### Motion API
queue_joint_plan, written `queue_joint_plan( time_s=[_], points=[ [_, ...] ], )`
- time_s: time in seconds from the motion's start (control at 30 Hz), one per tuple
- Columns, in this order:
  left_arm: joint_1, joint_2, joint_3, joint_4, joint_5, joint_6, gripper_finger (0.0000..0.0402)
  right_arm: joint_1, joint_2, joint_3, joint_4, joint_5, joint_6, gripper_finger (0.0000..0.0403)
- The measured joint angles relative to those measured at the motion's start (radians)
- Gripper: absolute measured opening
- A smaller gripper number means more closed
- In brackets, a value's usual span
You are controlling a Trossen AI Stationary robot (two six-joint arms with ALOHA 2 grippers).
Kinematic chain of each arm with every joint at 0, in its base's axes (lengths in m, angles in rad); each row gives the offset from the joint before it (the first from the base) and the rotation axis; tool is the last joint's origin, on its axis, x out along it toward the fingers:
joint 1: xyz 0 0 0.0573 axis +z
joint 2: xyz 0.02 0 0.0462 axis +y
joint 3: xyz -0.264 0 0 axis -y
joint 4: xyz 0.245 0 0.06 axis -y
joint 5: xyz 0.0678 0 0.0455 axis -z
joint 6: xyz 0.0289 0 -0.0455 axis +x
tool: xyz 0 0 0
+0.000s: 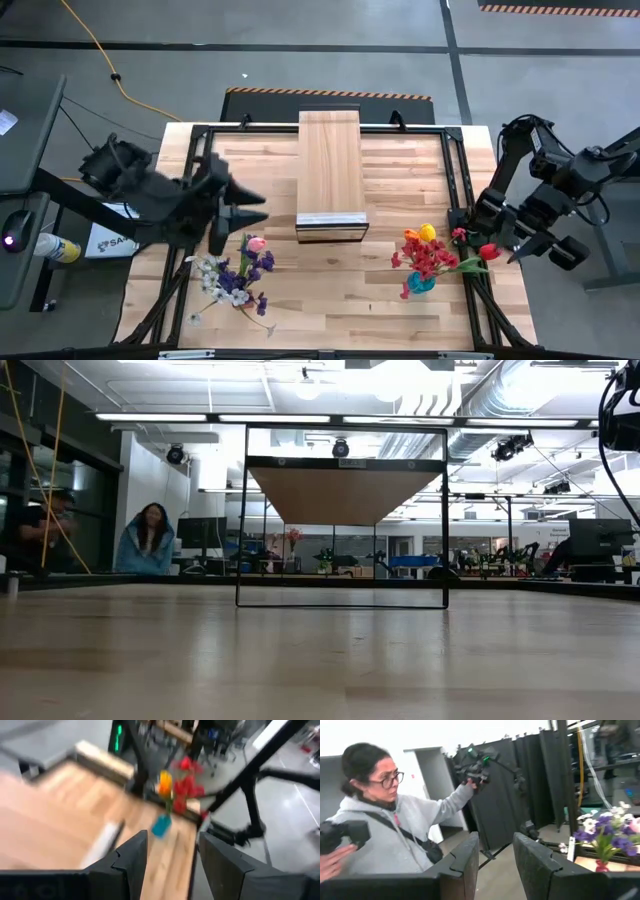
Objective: Pick and place flowers into a vace then onto a shelf
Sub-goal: Put the red vase with flowers on the shelf
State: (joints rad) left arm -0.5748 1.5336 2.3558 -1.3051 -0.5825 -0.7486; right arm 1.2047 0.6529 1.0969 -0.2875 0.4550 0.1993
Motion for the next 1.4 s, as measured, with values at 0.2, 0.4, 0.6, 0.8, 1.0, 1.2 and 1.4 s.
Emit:
queue_joint_plan(
  time_s=[0.2, 0.4, 0.6, 0.8, 1.0, 1.2, 1.4],
  points=[
    [-0.080, -0.008, 0.000, -0.165, 0.104, -0.241, 0.0211, 0.000, 0.016, 0.000, 0.055, 0.101, -0.035, 0.0114],
    [-0.183, -0.016, 0.000, -0.258, 0.176, -0.418, 0.0211, 0.000, 0.033, 0.002, 0.107, 0.176, -0.073, 0.0114],
    [-0.303, -0.016, -0.001, -0.267, 0.151, -0.470, 0.0211, 0.000, 0.070, 0.002, 0.152, 0.224, -0.077, 0.0114],
    [-0.418, -0.016, -0.002, -0.267, 0.044, -0.462, 0.0211, 0.000, 0.115, 0.001, 0.213, 0.257, -0.092, 0.0114],
    [-0.504, -0.014, -0.002, -0.266, -0.036, -0.412, 0.0211, 0.000, 0.150, 0.001, 0.304, 0.259, -0.180, 0.0114],
    [-0.519, -0.014, -0.002, -0.266, -0.074, -0.172, 0.0211, 0.000, 0.156, 0.001, 0.323, 0.331, -0.208, 0.0114],
    [-0.519, -0.054, -0.002, -0.266, -0.137, -0.007, 0.0211, 0.000, 0.155, 0.001, 0.323, 0.379, -0.208, 0.0114]
  ],
)
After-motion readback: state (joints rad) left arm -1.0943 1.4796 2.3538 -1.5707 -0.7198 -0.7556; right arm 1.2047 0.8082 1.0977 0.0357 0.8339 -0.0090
